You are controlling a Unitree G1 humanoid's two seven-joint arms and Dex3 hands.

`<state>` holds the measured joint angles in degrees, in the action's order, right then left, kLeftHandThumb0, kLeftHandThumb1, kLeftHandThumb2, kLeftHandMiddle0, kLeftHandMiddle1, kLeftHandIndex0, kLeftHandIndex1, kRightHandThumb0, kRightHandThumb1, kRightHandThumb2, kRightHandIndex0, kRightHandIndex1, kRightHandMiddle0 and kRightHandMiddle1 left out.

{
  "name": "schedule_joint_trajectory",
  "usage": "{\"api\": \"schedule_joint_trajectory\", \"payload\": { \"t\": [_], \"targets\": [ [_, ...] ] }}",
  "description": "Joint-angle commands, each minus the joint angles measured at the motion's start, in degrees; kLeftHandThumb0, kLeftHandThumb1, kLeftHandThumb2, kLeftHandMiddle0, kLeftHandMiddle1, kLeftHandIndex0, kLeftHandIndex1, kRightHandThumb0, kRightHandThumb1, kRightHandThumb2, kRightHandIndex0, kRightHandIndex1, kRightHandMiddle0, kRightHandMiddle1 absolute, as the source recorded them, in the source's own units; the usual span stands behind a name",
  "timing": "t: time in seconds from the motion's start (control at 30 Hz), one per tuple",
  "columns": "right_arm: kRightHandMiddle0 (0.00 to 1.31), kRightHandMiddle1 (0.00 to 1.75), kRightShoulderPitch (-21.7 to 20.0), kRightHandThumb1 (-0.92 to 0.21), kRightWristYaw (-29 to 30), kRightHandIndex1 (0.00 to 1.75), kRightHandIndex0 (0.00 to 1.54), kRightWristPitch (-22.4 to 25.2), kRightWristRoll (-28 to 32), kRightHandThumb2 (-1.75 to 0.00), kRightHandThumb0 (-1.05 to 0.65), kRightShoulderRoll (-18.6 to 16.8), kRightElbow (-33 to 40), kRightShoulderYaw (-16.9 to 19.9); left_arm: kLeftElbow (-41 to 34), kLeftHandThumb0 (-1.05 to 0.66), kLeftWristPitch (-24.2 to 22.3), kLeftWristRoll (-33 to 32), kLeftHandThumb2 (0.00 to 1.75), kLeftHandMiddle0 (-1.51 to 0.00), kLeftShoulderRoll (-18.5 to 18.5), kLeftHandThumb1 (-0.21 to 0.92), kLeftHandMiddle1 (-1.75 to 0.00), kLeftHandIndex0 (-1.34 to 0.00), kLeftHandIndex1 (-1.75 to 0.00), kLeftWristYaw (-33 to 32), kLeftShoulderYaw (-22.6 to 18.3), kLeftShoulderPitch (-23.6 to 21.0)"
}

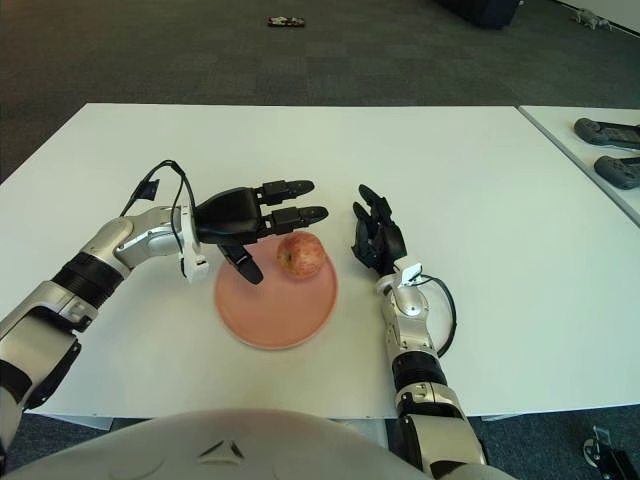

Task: Put the apple into the plate.

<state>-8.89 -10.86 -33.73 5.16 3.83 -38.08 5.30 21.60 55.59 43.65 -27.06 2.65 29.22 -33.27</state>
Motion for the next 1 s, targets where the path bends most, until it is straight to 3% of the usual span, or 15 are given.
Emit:
{"api": "schedule_joint_trajectory", "payload": {
  "t": [0.0,0.27,0.47,0.67,0.87,0.97],
  "targets": [
    [0.00,0.46,4.26,-0.92,0.30,0.00,0.23,1.82,-0.12,-0.83,-0.69,-0.57,-4.00,0.19,0.17,-1.05,-0.34,0.28,0.51,0.00,-0.21,0.92,0.00,0.00,0.00,-0.69,-0.92,0.11],
    [0.00,0.42,3.39,-0.92,0.32,0.00,0.20,2.17,1.27,-0.77,-0.68,-1.39,-5.87,1.33,2.01,-1.05,-0.62,-0.85,0.52,0.00,0.48,0.92,0.00,0.00,0.00,-1.98,-1.91,-0.04],
    [0.00,0.47,2.81,-0.92,-0.24,0.02,0.22,1.21,1.95,-0.72,-0.65,-1.88,-6.34,1.82,5.74,-1.05,-1.89,-2.84,0.48,0.00,1.89,0.92,0.00,0.00,0.00,-5.80,-5.23,-0.83],
    [0.00,0.52,2.66,-0.92,-1.02,0.02,0.24,1.94,2.22,-0.70,-0.62,-2.10,-6.05,2.13,8.58,-1.05,-2.98,-14.03,0.58,0.00,4.24,0.92,0.00,0.00,0.00,-5.41,-10.19,1.10],
    [0.00,0.49,2.58,-0.92,-1.37,0.02,0.24,2.83,2.42,-0.68,-0.60,-2.23,-6.05,2.46,8.43,-0.99,-6.26,-30.40,0.74,0.00,7.05,0.92,0.00,0.00,0.00,1.66,-12.98,4.40],
    [0.00,0.48,2.73,-0.92,-1.62,0.01,0.24,3.05,2.53,-0.67,-0.59,-2.28,-5.76,2.46,10.61,-0.94,-4.93,-35.47,0.81,0.00,9.18,0.92,0.00,0.00,0.00,2.25,-15.03,5.06]
  ]
}}
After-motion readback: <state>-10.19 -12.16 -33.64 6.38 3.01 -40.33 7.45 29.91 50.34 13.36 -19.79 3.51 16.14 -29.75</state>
